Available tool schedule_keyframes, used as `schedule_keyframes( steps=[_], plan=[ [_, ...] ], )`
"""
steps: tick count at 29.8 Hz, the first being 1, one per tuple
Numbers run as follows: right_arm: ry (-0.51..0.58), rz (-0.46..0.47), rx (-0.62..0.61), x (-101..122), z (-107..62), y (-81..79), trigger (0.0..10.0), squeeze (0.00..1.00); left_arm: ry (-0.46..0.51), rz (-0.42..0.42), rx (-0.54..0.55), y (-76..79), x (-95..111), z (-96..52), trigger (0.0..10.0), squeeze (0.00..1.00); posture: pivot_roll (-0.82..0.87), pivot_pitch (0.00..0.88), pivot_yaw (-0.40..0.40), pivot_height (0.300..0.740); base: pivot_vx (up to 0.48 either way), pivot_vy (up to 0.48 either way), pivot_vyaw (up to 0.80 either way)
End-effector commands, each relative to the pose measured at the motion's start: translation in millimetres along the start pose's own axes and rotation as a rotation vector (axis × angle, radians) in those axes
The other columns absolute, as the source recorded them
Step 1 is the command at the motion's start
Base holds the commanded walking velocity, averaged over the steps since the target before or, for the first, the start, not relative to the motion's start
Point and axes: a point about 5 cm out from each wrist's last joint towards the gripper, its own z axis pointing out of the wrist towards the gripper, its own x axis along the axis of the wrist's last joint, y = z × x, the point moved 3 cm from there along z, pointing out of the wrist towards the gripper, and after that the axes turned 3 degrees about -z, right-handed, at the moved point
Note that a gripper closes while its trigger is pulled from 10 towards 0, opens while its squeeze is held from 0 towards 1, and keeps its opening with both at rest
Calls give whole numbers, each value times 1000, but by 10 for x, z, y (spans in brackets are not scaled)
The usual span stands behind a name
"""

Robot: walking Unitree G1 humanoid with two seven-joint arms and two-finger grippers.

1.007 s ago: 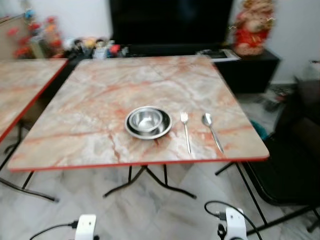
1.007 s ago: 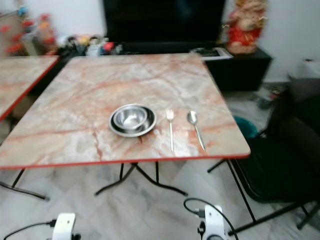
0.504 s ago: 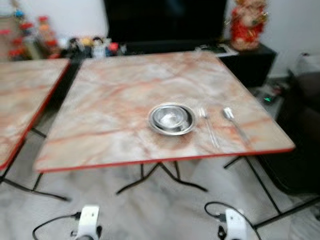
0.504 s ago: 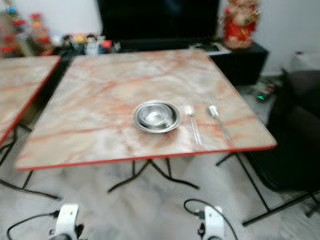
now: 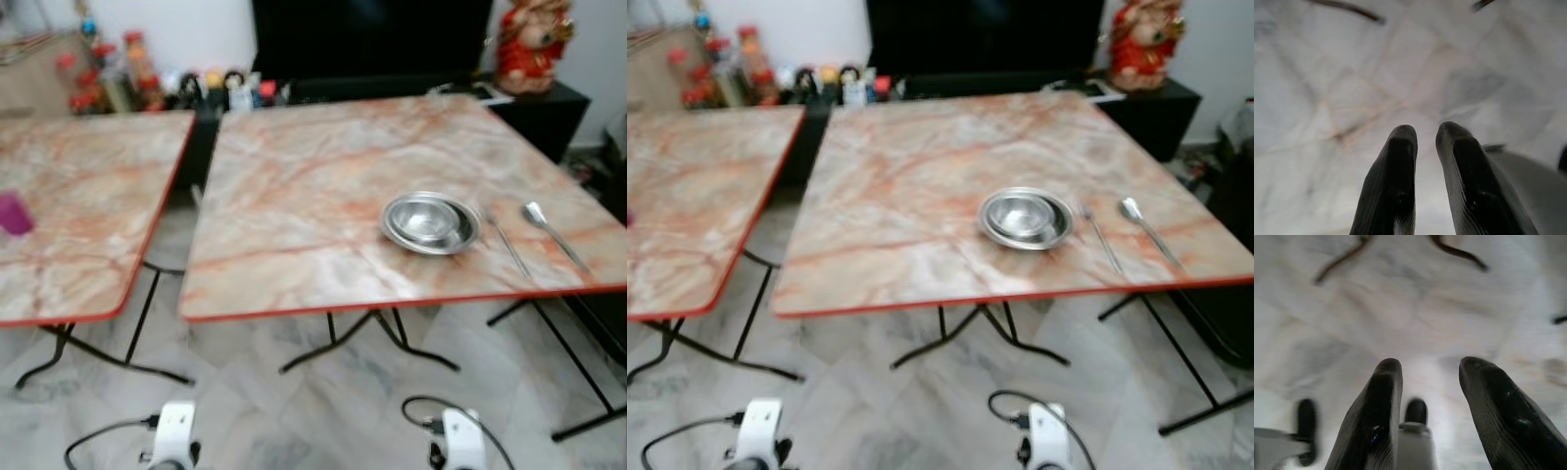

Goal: Setting the table

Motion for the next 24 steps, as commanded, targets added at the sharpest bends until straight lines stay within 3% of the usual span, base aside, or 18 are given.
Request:
schedule_keyframes(
  steps=[1, 24],
  plan=[
    [-2, -5, -26, -20, -4, 123, 10000, 0, 17, -2, -13, 67, 57, 15, 10000, 0, 18, 0, 29, 740, 0, 480, 0],
    [-7, -16, -7, -36, -7, 44, 10000, 0, 2, 15, -5, 1, 11, 1, 10000, 0, 37, 0, 37, 740, 0, 480, 0]
  ],
)
